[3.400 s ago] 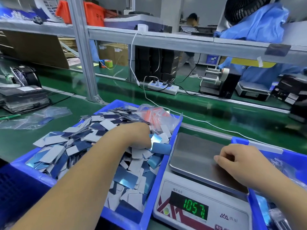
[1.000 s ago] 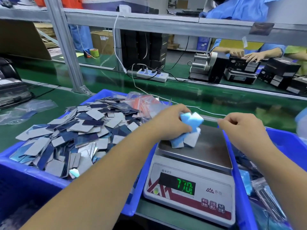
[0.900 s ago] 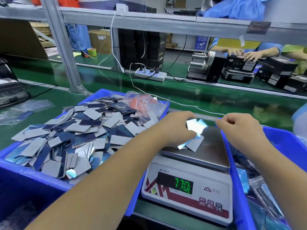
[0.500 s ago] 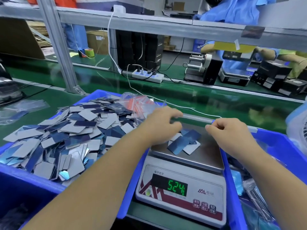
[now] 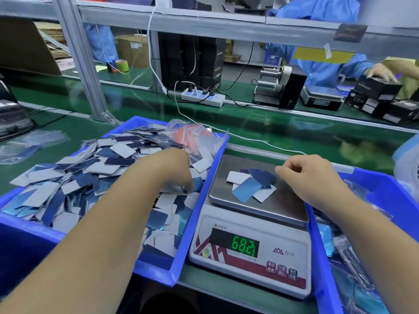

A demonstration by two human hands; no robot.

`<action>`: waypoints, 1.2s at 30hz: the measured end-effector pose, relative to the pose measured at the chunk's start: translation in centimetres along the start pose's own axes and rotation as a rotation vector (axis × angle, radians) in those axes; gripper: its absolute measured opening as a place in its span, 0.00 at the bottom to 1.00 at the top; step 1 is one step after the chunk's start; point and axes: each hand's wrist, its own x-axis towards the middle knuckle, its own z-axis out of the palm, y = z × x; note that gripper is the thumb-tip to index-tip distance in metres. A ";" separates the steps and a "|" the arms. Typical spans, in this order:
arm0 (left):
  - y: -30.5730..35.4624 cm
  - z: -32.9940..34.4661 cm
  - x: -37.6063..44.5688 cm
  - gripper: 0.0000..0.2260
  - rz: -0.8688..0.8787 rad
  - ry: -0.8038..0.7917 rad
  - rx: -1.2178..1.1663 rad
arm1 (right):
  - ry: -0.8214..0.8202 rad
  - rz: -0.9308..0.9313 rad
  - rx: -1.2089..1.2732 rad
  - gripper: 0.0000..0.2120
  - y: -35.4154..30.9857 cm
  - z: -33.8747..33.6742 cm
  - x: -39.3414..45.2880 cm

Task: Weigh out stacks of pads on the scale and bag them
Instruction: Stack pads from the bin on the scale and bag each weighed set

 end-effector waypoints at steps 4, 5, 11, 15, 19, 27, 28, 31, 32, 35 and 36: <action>0.2 0.5 -0.1 0.19 0.016 -0.005 0.046 | -0.021 0.000 0.009 0.17 0.0 0.1 0.0; 0.3 0.6 -0.1 0.18 0.009 0.010 0.033 | -0.024 -0.002 0.007 0.17 0.0 0.1 0.0; 0.4 0.9 0.1 0.11 0.015 0.098 -0.090 | -0.021 -0.014 0.017 0.16 0.0 0.0 0.0; 0.2 0.9 0.6 0.06 0.038 0.188 -0.150 | -0.013 -0.029 -0.005 0.16 0.0 0.0 -0.1; 0.0 1.0 1.0 0.07 0.014 0.222 -0.229 | -0.011 -0.031 -0.002 0.16 -0.1 -0.1 0.0; -1.1 -0.3 0.8 0.04 -0.093 0.305 -0.170 | -0.016 -0.029 -0.001 0.16 -0.1 -0.2 -0.1; -1.2 -0.4 0.7 0.04 -0.096 0.310 -0.180 | -0.016 -0.030 -0.001 0.16 -0.1 -0.2 -0.1; -1.1 -0.6 0.6 0.05 -0.084 0.345 -0.213 | -0.017 -0.032 0.007 0.16 0.0 -0.2 -0.1; -1.0 -0.7 0.6 0.05 -0.074 0.372 -0.229 | -0.018 -0.031 0.011 0.16 0.0 -0.2 -0.1; -0.3 -1.3 0.3 0.05 0.003 0.468 -0.375 | -0.015 -0.031 0.010 0.16 -0.1 -0.3 -0.1; 0.3 -1.5 0.1 0.06 0.051 0.469 -0.469 | -0.007 -0.030 0.012 0.16 -0.1 -0.4 -0.1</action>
